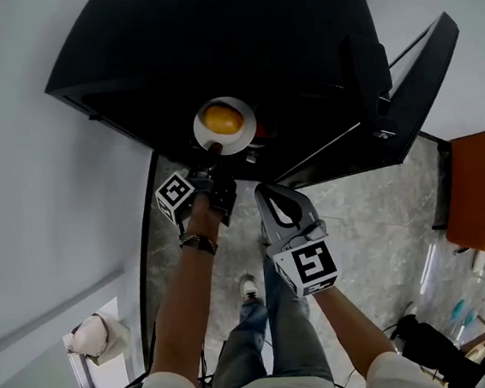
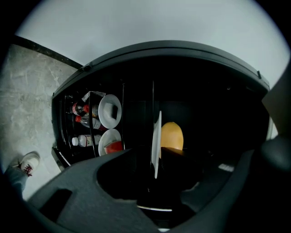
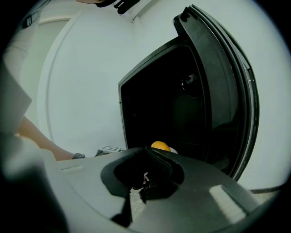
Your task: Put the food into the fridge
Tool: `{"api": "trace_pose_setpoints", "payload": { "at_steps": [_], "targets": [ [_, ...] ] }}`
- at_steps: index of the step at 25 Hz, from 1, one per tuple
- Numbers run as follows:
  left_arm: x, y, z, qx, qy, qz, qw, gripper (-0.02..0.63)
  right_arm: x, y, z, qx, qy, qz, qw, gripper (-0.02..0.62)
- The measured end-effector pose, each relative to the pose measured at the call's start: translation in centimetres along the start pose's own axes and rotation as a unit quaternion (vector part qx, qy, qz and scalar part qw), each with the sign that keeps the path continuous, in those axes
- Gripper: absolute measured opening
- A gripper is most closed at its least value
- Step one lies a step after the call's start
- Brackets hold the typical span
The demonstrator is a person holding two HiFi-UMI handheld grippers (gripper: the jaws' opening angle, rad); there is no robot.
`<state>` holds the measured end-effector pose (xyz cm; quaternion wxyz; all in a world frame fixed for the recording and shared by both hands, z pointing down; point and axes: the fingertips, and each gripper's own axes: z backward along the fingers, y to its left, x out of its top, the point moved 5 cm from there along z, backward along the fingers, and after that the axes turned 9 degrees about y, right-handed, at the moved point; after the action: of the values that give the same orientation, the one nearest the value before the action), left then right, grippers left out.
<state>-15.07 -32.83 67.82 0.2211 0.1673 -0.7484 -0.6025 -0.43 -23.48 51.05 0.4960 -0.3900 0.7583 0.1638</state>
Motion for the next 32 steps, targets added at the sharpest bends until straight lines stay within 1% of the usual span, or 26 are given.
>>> {"api": "trace_pose_setpoints", "payload": {
  "at_steps": [3,7,10,12,13,32],
  "targets": [
    [-0.5,0.1,0.9,0.0,0.004,-0.015,0.9999,0.14,0.1,0.4,0.0,0.002,-0.001,0.002,1.0,0.006],
    [-0.8,0.0,1.5,-0.003,0.007,-0.015,0.9999,0.116,0.3,0.9,0.2,0.004,-0.004,0.004,1.0,0.005],
    [-0.9,-0.6,1.5,-0.006,0.008,-0.022,0.9997,0.069,0.4,1.0,0.3,0.004,-0.006,0.004,1.0,0.006],
    [-0.9,-1.0,1.4,-0.007,0.009,-0.027,0.9996,0.025,0.5,1.1,0.4,0.004,-0.006,0.004,1.0,0.005],
    [-0.8,-1.1,1.3,-0.006,0.01,-0.028,0.9995,0.018,0.5,1.1,0.4,0.004,-0.007,0.004,1.0,0.005],
    [0.0,-1.5,-1.8,0.0,0.021,-0.023,0.9995,0.017,0.1,-0.2,-0.2,-0.006,0.004,0.003,1.0,0.005]
  ]
}}
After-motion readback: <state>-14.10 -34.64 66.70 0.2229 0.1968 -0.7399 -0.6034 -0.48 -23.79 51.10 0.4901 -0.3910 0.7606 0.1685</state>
